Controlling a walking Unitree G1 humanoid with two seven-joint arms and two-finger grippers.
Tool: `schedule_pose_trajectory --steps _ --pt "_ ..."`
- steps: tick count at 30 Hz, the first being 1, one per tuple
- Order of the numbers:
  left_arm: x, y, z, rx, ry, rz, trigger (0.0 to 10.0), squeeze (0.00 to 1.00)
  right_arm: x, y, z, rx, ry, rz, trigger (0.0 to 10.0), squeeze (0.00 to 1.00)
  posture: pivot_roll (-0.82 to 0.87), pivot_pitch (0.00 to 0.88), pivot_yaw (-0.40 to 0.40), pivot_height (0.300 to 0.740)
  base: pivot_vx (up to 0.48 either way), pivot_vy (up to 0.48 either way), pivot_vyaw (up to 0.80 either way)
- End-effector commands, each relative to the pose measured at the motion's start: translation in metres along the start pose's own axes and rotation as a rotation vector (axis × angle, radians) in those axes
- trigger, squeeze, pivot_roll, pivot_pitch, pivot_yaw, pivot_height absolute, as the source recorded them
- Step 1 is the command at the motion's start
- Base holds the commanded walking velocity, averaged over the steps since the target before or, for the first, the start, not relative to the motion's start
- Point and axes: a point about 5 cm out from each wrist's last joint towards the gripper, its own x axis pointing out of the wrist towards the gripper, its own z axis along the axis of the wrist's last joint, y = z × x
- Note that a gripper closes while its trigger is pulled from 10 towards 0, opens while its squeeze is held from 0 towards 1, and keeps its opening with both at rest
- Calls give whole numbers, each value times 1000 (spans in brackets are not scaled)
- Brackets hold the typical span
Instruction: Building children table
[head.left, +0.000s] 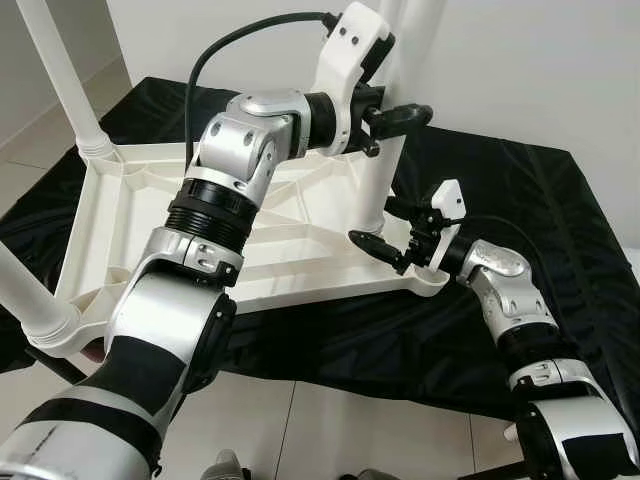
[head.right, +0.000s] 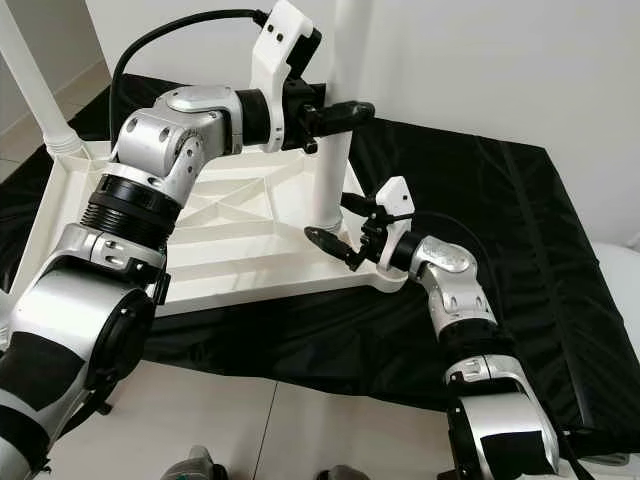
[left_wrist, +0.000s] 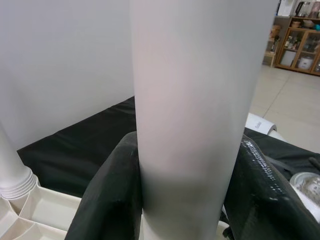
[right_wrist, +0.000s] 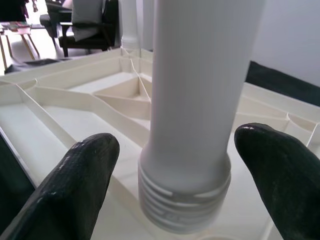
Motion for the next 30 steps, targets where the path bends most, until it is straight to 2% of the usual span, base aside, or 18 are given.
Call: schedule_pose_trajectory --steps 1,7,17,20,23,30 --pt "-5 0 2 3 -6 -7 10000 0 -5 -6 2 46 -17 4 10000 0 -23 0 -45 740 0 0 0" --pt "-15 -7 -1 13 6 -71 10000 0 -16 -13 10 148 -27 99 10000 0 -27 0 -38 740 0 0 0" --pt "-19 -23 -1 -8 -6 -158 10000 0 -22 -11 14 199 -4 246 10000 0 -21 0 -31 740 0 0 0" --pt "-19 -27 0 -18 -11 -177 10000 0 -22 -10 16 205 -7 274 10000 0 -19 0 -31 740 0 0 0" --pt "-17 -38 6 -41 -29 -229 10000 0 -17 -8 24 199 -3 367 10000 0 -13 0 -29 740 0 0 0" --pt "-17 -47 10 -79 -37 -274 10000 0 -11 -13 36 164 1 420 10000 0 -3 0 -22 740 0 0 0"
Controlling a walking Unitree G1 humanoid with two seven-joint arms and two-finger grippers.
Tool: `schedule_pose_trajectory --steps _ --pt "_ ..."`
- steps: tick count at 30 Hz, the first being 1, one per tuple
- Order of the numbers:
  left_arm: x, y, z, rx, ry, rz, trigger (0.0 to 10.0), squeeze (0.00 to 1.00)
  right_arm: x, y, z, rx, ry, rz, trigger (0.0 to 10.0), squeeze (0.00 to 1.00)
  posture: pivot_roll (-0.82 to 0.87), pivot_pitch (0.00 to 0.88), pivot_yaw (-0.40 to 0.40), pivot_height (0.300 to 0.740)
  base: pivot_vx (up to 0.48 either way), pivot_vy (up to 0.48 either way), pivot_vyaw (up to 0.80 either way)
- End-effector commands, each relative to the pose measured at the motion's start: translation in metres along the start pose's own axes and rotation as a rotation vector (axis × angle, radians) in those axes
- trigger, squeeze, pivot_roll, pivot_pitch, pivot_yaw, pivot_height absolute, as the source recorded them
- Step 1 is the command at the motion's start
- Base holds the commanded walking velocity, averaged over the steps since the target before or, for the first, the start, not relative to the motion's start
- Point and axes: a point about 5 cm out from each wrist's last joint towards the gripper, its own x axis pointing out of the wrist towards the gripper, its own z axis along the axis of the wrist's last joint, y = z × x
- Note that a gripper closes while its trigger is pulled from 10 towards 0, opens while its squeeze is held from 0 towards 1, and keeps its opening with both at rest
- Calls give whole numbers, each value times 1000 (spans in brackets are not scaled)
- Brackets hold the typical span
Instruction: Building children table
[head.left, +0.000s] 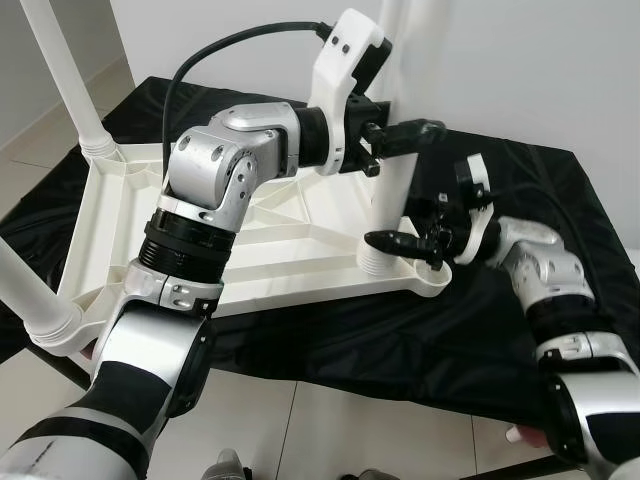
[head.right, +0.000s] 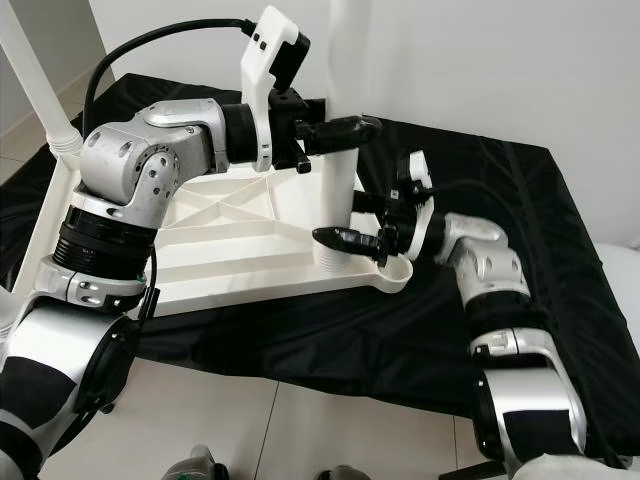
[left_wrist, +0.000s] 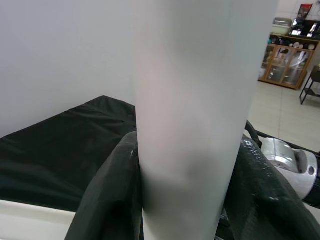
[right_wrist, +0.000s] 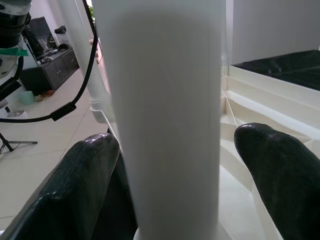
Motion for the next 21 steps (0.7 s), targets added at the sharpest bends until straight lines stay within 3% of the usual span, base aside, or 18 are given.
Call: schedule_pose_trajectory --steps 1,10,15,21 --pt "3 -11 3 -1 -3 -120 10000 0 -1 -2 4 -6 15 21 10000 0 -3 0 -22 740 0 0 0" --pt "2 -16 2 -9 20 -137 10000 0 -3 -4 15 -5 33 87 10000 0 5 0 -26 740 0 0 0" --pt "0 -20 7 -2 21 -145 10000 0 -9 6 8 85 80 215 10000 0 5 0 -27 740 0 0 0" --pt "0 -21 9 1 20 -146 10000 0 -9 9 6 119 83 235 10000 0 4 0 -27 740 0 0 0"
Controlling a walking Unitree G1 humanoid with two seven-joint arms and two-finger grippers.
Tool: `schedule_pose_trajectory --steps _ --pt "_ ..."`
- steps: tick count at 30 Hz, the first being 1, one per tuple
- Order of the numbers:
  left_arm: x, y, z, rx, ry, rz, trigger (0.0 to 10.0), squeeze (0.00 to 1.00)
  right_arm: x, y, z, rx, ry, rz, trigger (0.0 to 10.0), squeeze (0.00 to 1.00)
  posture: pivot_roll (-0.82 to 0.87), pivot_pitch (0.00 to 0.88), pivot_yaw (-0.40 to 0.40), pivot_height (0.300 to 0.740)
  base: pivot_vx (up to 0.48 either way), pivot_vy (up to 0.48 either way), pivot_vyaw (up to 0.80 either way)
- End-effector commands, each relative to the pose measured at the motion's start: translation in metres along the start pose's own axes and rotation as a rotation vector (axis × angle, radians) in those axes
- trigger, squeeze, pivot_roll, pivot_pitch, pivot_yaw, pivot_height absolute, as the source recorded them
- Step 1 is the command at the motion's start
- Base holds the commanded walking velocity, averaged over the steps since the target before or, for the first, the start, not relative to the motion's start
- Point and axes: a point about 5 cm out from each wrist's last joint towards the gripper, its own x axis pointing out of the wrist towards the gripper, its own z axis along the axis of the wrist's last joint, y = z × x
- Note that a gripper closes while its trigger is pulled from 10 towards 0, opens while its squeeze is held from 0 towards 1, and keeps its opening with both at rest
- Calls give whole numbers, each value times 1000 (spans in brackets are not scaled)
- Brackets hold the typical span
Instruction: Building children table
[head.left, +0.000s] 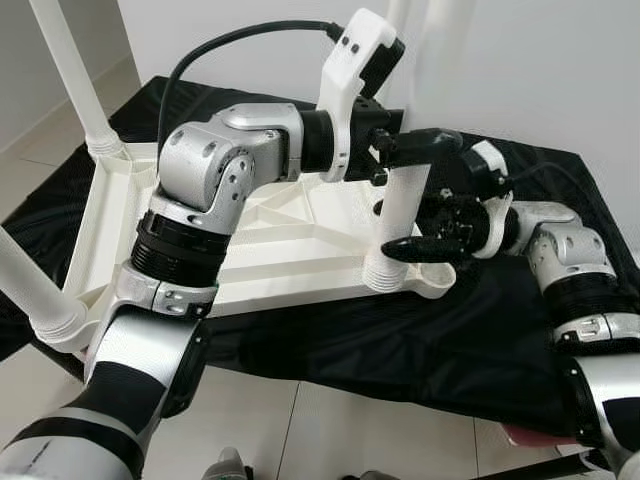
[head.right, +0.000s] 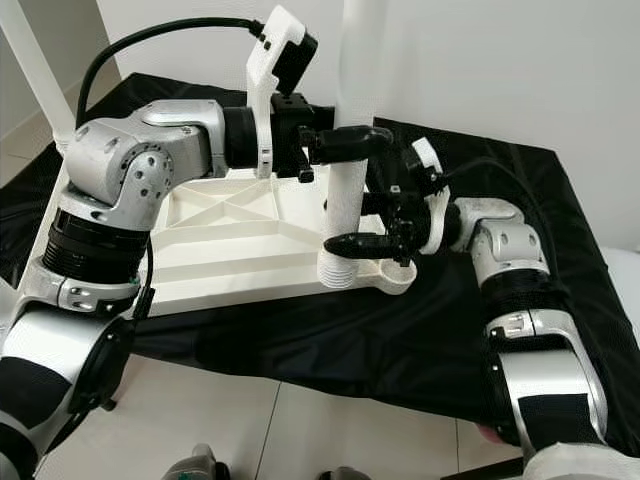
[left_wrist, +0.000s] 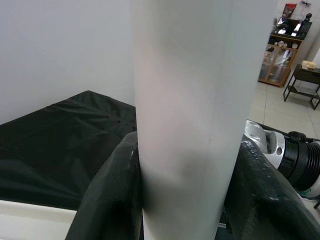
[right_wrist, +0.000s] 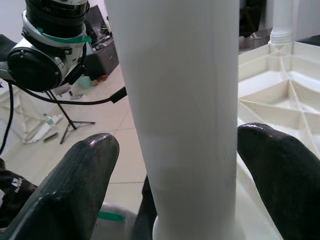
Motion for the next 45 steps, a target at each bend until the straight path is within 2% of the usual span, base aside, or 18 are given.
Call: schedule_pose_trajectory --steps 1,15,16,17,18,19,20,21,39,40,41,42,43,45 --pt "2 -9 7 26 -7 -83 10000 0 -1 3 2 8 -2 28 10000 0 4 0 -28 740 0 0 0" --pt "4 -14 14 36 -22 -93 10000 0 5 8 -1 67 -21 79 10000 0 6 0 -27 740 0 0 0" --pt "4 -14 16 41 -28 -95 10000 0 7 8 -2 71 -22 85 8745 0 6 0 -27 740 0 0 0" --pt "4 -14 16 41 -28 -95 10000 0 7 8 -2 71 -22 85 8745 0 6 0 -27 740 0 0 0" --pt "5 -14 17 43 -32 -94 10000 0 7 8 -3 73 -21 87 3098 0 6 0 -27 740 0 0 0" --pt "5 -14 17 43 -32 -94 10000 0 7 8 -3 73 -21 87 3098 0 6 0 -27 740 0 0 0" --pt "5 -14 18 44 -34 -94 10000 0 7 8 -3 76 -21 88 2588 0 6 0 -27 740 0 0 0" --pt "5 -14 19 45 -37 -94 10000 0 7 8 -3 79 -21 88 0 0 5 0 -26 740 0 0 0" --pt "6 -16 20 51 -36 -103 10000 0 7 8 -3 71 -25 90 0 0 6 0 -26 740 0 0 0" --pt "6 -16 19 51 -35 -103 10000 0 7 8 -3 69 -26 90 627 0 6 0 -26 740 0 0 0" --pt "6 -16 19 51 -35 -103 10000 0 7 8 -3 69 -26 90 627 0 6 0 -26 740 0 0 0" --pt "6 -16 19 51 -35 -102 10000 0 7 8 -3 69 -25 90 2902 0 7 0 -26 740 0 0 0" --pt "6 -16 19 52 -34 -102 10000 0 7 7 -3 64 -23 87 10000 0 7 0 -26 740 0 0 0" --pt "6 -16 19 54 -32 -101 10000 0 7 7 -3 61 -22 85 10000 0 7 0 -26 740 0 0 0"
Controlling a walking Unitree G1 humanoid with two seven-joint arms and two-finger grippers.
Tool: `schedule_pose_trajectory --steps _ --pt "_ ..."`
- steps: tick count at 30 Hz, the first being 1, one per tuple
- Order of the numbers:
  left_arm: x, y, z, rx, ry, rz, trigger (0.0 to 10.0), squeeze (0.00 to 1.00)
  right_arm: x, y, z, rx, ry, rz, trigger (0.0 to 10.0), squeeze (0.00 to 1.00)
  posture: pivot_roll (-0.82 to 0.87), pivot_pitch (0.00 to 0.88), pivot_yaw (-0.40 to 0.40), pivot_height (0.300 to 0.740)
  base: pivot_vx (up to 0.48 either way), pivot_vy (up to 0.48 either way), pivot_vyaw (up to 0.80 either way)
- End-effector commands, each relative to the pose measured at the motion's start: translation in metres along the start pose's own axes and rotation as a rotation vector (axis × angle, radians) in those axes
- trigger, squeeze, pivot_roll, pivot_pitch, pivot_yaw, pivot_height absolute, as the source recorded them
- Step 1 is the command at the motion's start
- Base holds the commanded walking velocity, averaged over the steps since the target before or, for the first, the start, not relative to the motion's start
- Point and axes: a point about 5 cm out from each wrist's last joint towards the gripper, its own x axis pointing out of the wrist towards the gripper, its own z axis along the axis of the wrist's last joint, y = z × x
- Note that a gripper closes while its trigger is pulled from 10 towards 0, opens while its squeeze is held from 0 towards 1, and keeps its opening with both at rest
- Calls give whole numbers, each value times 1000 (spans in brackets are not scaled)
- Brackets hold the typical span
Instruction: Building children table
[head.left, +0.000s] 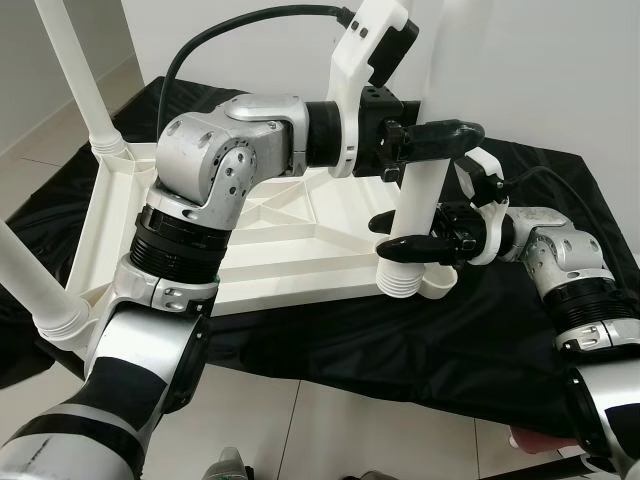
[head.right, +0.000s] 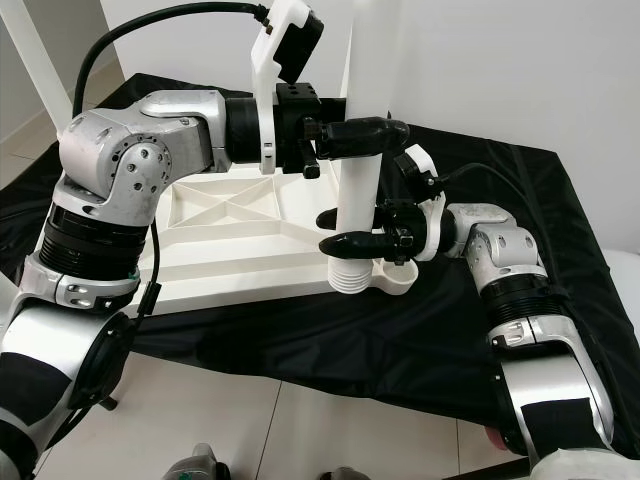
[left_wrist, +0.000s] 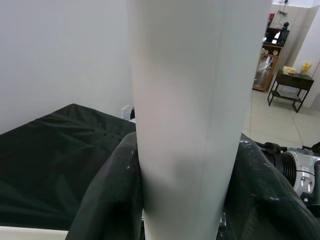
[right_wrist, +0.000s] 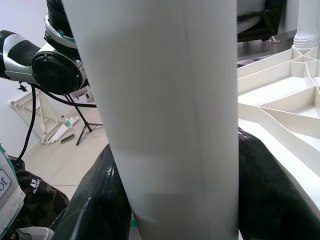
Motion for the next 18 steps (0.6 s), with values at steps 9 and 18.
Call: schedule_pose_trajectory --steps 9,18 --pt "4 -8 8 46 7 -43 10000 0 1 0 -4 10 7 17 10000 0 7 0 -26 740 0 0 0" --pt "3 -8 10 27 -14 -53 10000 1000 2 0 -4 7 4 18 10000 0 6 0 -22 740 0 0 0"
